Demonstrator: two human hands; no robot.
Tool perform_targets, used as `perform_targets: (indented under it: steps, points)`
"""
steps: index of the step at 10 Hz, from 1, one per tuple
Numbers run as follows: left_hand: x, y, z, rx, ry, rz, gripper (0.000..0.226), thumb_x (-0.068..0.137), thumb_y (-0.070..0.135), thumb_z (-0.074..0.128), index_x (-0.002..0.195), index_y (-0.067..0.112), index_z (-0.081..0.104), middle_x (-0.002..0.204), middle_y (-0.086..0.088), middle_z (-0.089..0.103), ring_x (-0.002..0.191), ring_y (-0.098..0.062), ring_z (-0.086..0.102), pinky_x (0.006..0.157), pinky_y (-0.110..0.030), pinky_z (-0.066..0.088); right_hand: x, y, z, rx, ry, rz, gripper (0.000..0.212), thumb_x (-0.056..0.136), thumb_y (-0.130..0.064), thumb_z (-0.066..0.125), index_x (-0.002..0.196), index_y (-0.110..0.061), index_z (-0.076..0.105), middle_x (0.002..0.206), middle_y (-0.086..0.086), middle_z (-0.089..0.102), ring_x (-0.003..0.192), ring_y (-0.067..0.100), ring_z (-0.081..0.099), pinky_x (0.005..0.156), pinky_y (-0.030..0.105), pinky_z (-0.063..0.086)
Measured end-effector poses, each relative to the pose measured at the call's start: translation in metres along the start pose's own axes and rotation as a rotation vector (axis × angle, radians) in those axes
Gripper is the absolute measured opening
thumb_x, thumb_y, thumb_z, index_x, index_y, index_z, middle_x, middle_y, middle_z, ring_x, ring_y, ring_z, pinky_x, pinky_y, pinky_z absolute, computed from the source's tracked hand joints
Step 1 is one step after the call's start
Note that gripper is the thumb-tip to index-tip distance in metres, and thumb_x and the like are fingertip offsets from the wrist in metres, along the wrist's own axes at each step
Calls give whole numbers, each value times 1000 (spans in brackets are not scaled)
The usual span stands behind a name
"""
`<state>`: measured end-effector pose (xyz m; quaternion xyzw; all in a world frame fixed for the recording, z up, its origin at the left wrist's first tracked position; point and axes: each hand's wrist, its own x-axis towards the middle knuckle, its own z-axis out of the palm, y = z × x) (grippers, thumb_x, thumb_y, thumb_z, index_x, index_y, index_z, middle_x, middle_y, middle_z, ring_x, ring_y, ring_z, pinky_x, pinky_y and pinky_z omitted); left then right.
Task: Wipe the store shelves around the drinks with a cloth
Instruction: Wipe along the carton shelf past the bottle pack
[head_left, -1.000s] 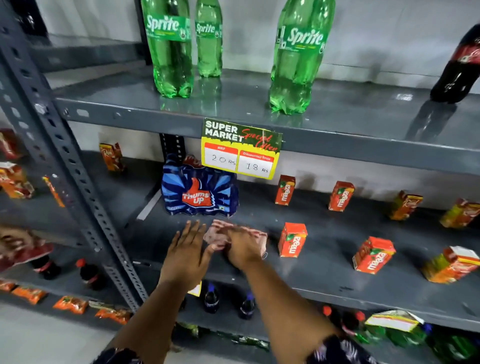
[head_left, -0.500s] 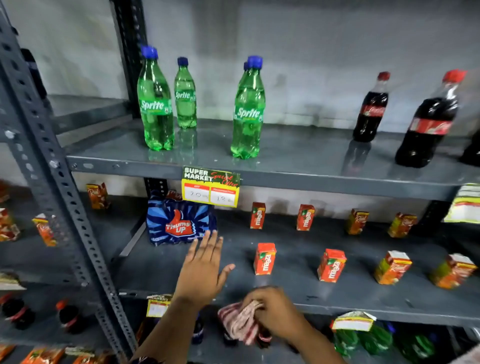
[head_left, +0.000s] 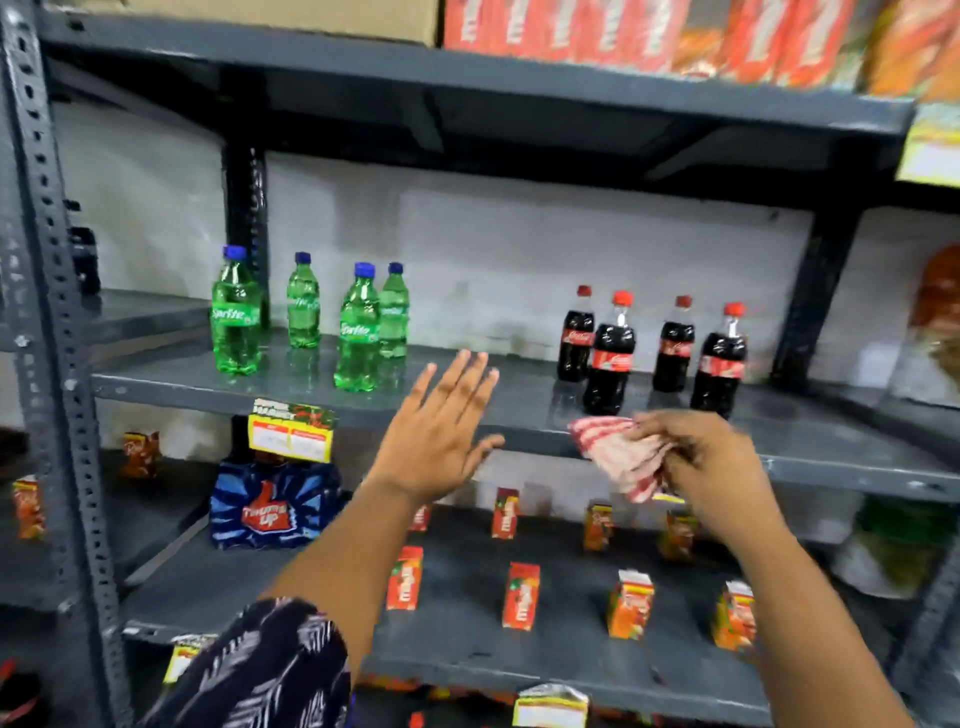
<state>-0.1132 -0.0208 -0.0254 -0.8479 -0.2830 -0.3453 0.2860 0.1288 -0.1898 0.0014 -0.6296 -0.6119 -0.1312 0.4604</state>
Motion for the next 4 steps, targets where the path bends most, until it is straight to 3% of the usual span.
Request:
perform_targets:
  steps: [1,3,4]
  points:
    - [37,10,-12,46,21,-49,69,93,51,31,145,6,23,154,-14,21,142,-26,10,112,-50,16,27,36,-61,-128,123,13,51,61,20,50,81,-19,74,91,4,70,92,24,63,86,40,51]
    - [97,35,-24,85,135,-140,68,92,51,30,142,6,30,151,-15,27,140,-26,18,112,-49,14,68,126,-146,-342,183,141,36,67,13,58,82,-15,73,84,18,73,78,34,66,69,40,50]
    - [122,45,-32,89,193,-152,67,92,49,30,143,6,28,152,-14,26,141,-26,16,112,-48,14,65,183,-134,-544,-232,304,40,73,-3,63,98,-34,68,100,13,73,86,27,67,76,34,51]
